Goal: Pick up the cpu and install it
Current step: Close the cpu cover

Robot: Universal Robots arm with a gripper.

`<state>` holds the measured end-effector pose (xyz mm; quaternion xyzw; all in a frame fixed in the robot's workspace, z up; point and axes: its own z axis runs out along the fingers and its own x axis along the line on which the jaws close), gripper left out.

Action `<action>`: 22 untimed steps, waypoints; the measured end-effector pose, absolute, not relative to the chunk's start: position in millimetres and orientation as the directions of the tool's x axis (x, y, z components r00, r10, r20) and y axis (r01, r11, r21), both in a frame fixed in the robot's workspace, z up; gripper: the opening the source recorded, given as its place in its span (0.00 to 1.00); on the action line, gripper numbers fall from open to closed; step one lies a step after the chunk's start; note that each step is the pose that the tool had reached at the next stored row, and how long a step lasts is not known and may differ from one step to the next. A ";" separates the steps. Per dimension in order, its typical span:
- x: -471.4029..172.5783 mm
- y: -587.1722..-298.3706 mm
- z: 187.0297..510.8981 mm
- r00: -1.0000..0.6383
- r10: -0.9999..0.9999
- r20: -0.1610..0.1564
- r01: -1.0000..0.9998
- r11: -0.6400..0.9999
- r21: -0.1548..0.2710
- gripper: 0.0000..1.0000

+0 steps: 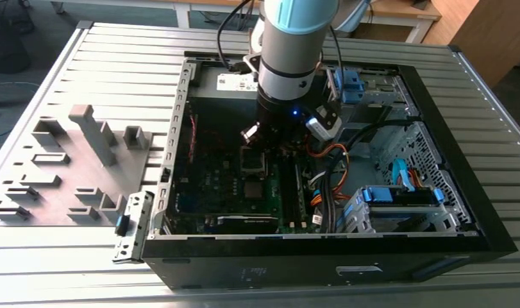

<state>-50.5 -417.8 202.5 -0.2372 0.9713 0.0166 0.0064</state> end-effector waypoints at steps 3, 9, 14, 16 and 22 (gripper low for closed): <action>-51.8 -417.7 202.4 -0.887 -0.461 -0.021 -0.461 0.887 0.029 0.12; -54.8 -417.9 204.0 -0.887 -0.462 -0.028 -0.462 0.886 0.027 0.12; -55.2 -419.0 209.0 -0.886 -0.462 -0.031 -0.463 0.886 0.026 0.12; -55.4 -419.8 210.9 -0.886 -0.463 -0.031 -0.463 0.886 0.026 0.12; -56.3 -424.3 214.6 -0.885 -0.465 -0.035 -0.466 0.885 0.024 0.12</action>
